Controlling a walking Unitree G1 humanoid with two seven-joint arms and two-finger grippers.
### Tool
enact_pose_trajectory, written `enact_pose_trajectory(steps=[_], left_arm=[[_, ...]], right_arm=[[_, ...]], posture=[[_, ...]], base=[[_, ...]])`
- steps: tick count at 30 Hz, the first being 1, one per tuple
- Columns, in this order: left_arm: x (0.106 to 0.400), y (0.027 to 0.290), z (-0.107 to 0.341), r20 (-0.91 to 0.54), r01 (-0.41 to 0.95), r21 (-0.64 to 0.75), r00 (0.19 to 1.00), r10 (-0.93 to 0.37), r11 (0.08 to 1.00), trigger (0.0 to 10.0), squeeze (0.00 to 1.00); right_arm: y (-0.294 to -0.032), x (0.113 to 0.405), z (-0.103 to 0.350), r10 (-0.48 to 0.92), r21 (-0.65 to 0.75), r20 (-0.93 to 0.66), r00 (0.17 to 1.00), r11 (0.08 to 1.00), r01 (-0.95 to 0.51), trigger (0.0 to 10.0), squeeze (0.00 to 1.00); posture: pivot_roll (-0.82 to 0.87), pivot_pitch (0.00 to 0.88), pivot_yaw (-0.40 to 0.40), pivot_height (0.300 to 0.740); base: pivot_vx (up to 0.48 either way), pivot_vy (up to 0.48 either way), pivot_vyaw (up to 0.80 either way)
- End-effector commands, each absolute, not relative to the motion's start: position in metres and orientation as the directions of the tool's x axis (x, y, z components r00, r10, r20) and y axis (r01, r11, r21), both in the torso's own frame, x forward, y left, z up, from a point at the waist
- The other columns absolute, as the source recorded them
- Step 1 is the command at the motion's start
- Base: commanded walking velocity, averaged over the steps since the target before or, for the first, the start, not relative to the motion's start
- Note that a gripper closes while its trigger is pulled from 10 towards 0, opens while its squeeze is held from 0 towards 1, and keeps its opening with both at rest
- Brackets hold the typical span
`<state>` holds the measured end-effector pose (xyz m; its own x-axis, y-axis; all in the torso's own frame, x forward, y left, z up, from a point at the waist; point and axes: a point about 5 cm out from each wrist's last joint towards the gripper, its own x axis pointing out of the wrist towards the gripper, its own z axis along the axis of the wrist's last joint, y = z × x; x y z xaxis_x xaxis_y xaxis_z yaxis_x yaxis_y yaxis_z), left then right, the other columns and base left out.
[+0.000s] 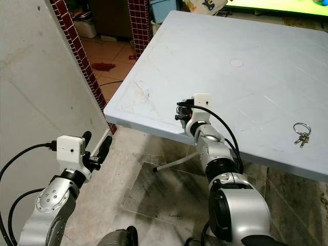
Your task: Hang keys on a hook
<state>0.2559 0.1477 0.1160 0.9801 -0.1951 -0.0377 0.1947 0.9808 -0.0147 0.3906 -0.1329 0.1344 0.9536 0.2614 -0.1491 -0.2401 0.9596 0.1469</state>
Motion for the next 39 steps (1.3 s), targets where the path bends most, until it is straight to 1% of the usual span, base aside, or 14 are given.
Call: enact_pose_trajectory(steps=[1, 15, 18, 23, 25, 29, 30, 39], left_arm=[[0.253, 0.150, 0.117, -0.045, 0.193, -0.009, 0.980, -0.193, 0.981, 10.0, 0.00], [0.254, 0.151, 0.119, -0.043, 0.193, -0.004, 0.980, -0.193, 0.981, 10.0, 0.00], [0.254, 0.151, 0.119, -0.042, 0.193, -0.001, 0.980, -0.193, 0.981, 10.0, 0.00], [0.258, 0.151, 0.120, -0.038, 0.197, 0.004, 0.980, -0.197, 0.980, 10.0, 0.00], [0.259, 0.151, 0.120, -0.037, 0.198, 0.003, 0.980, -0.198, 0.980, 10.0, 0.00], [0.261, 0.150, 0.121, -0.031, 0.200, 0.004, 0.979, -0.200, 0.980, 10.0, 0.00], [0.261, 0.150, 0.121, -0.032, 0.201, 0.004, 0.979, -0.201, 0.980, 10.0, 0.00], [0.265, 0.148, 0.122, -0.024, 0.208, 0.001, 0.978, -0.208, 0.978, 10.0, 0.00]], right_arm=[[-0.127, 0.390, 0.131, 0.278, 0.167, -0.171, 0.945, 0.954, -0.250, 0.0, 0.00], [-0.129, 0.388, 0.126, 0.267, 0.171, -0.181, 0.946, 0.956, -0.237, 0.0, 0.00], [-0.131, 0.390, 0.132, 0.243, 0.160, -0.143, 0.959, 0.962, -0.220, 0.0, 0.00], [-0.133, 0.394, 0.152, 0.201, 0.106, -0.024, 0.979, 0.975, -0.197, 0.0, 0.00], [-0.134, 0.394, 0.153, 0.199, 0.103, -0.018, 0.980, 0.975, -0.196, 0.0, 0.00], [-0.133, 0.391, 0.159, 0.201, 0.055, 0.058, 0.978, 0.977, -0.205, 0.0, 0.00], [-0.133, 0.390, 0.158, 0.205, 0.031, 0.063, 0.977, 0.978, -0.207, 0.0, 0.00], [-0.143, 0.385, 0.161, 0.158, 0.028, 0.114, 0.981, 0.986, -0.162, 0.0, 0.00]], posture=[[0.18, 0.167, 0.067, 0.740], [0.18, 0.163, 0.075, 0.740], [0.17, 0.161, 0.082, 0.740], [0.16, 0.152, 0.086, 0.740], [0.16, 0.149, 0.087, 0.740], [0.15, 0.147, 0.088, 0.740], [0.15, 0.147, 0.088, 0.740], [0.14, 0.141, 0.093, 0.740]], base=[[0.000, 0.000, 0.00], [0.000, 0.000, 0.00], [0.000, 0.000, 0.00], [0.000, 0.000, 0.00], [0.000, 0.000, 0.00], [0.000, 0.000, 0.00], [0.000, 0.000, 0.00], [0.000, 0.000, 0.00]])
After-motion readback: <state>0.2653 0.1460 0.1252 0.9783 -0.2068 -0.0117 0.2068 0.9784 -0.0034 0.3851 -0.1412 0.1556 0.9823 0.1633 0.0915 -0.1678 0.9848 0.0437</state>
